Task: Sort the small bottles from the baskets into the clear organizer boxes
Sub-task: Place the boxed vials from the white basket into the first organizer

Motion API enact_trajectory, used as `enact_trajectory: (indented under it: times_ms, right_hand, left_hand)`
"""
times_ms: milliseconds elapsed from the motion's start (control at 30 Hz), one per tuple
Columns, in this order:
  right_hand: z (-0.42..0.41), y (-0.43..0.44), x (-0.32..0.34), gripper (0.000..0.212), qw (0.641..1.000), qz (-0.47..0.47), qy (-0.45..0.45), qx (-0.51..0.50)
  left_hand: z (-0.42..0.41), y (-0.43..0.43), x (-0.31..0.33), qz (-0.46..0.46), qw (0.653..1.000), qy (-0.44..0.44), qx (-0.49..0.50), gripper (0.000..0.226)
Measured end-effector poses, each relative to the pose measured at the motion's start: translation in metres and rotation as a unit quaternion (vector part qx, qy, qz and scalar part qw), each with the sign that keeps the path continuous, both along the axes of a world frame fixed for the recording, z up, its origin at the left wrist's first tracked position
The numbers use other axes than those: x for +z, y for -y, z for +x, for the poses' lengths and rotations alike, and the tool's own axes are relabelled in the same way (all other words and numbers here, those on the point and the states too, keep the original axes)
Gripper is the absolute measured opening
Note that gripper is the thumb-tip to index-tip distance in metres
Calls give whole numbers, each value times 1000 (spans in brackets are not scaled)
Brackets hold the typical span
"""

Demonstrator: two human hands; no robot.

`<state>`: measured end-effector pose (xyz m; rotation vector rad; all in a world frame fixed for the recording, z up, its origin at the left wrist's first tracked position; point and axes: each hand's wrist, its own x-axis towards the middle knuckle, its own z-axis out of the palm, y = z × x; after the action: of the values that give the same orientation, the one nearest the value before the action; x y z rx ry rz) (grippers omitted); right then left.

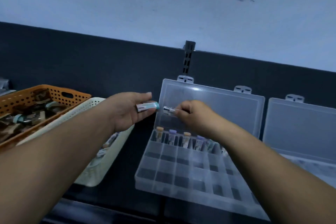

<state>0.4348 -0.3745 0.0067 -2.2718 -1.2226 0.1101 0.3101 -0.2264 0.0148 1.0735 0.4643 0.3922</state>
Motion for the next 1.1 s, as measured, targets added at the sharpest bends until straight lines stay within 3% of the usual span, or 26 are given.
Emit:
enact_trajectory:
  times_ms: [133, 367, 467, 600, 800, 967, 1100]
  right_hand:
    - [26, 58, 1, 26, 999, 36, -25, -25]
    - [77, 146, -1, 31, 993, 68, -56, -78]
    - [93, 167, -4, 28, 991, 68, -73, -88]
    - [111, 183, -8, 17, 992, 59, -72, -83]
    - [127, 193, -16, 24, 993, 50, -49, -90]
    - [138, 193, -28, 20, 996, 9, -36, -87]
    - [142, 191, -32, 2, 997, -51, -22, -59]
  left_hand:
    - [32, 45, -3, 79, 996, -35, -23, 24]
    - [87, 110, -13, 258, 955, -118, -91, 12]
    - [108, 130, -15, 342, 929, -107, -97, 8]
    - [128, 159, -13, 406, 905, -84, -92, 12]
    - [157, 183, -22, 500, 854, -76, -120, 24]
    - [173, 183, -38, 564, 809, -106, -131, 12]
    - [179, 181, -45, 585, 786, -129, -150, 9]
